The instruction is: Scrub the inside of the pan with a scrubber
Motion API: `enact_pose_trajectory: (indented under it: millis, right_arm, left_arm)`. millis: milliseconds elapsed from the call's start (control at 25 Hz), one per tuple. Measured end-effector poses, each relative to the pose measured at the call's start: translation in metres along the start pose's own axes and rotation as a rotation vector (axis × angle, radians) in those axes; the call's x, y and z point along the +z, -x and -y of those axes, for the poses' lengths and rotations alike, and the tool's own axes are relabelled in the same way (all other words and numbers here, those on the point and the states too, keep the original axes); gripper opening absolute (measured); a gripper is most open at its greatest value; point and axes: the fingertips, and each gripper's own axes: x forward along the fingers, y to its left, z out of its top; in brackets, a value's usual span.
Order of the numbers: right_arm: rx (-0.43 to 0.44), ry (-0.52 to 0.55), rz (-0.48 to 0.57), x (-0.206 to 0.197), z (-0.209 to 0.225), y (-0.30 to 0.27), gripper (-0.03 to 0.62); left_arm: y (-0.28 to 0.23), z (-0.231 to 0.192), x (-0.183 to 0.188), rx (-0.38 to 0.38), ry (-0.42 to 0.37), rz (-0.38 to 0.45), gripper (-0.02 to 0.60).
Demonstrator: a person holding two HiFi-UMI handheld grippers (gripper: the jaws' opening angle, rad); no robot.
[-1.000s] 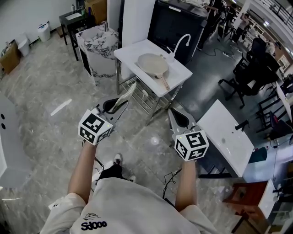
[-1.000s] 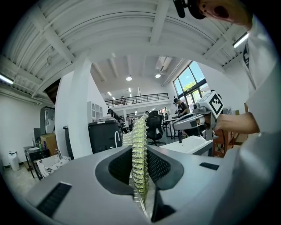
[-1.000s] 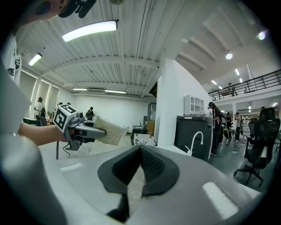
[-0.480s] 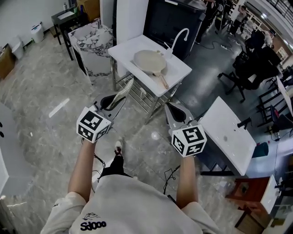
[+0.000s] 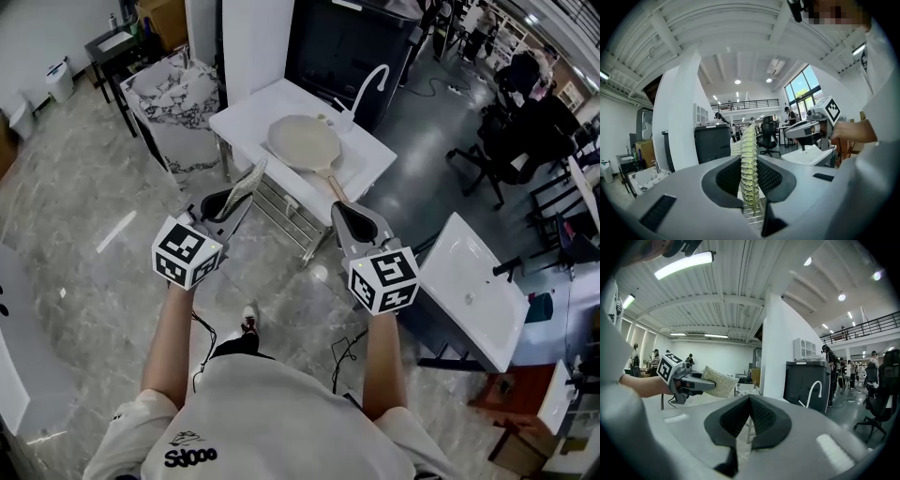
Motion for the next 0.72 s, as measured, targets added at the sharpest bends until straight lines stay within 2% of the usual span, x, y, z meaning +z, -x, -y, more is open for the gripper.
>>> enact_pose_trajectory:
  millis: [280, 720]
  right_arm:
    - [-0.032, 0.008, 0.000, 0.015, 0.028, -0.059, 0.009]
    - [-0.085, -0.013, -0.028, 0.010, 0.052, -0.115, 0.009]
  left_arm:
    - [-0.042, -0.048, 0.007, -0.050, -0.014, 0.008, 0.066]
    - [-0.083, -0.095, -0.005, -0.110, 0.004, 0.006, 0.066]
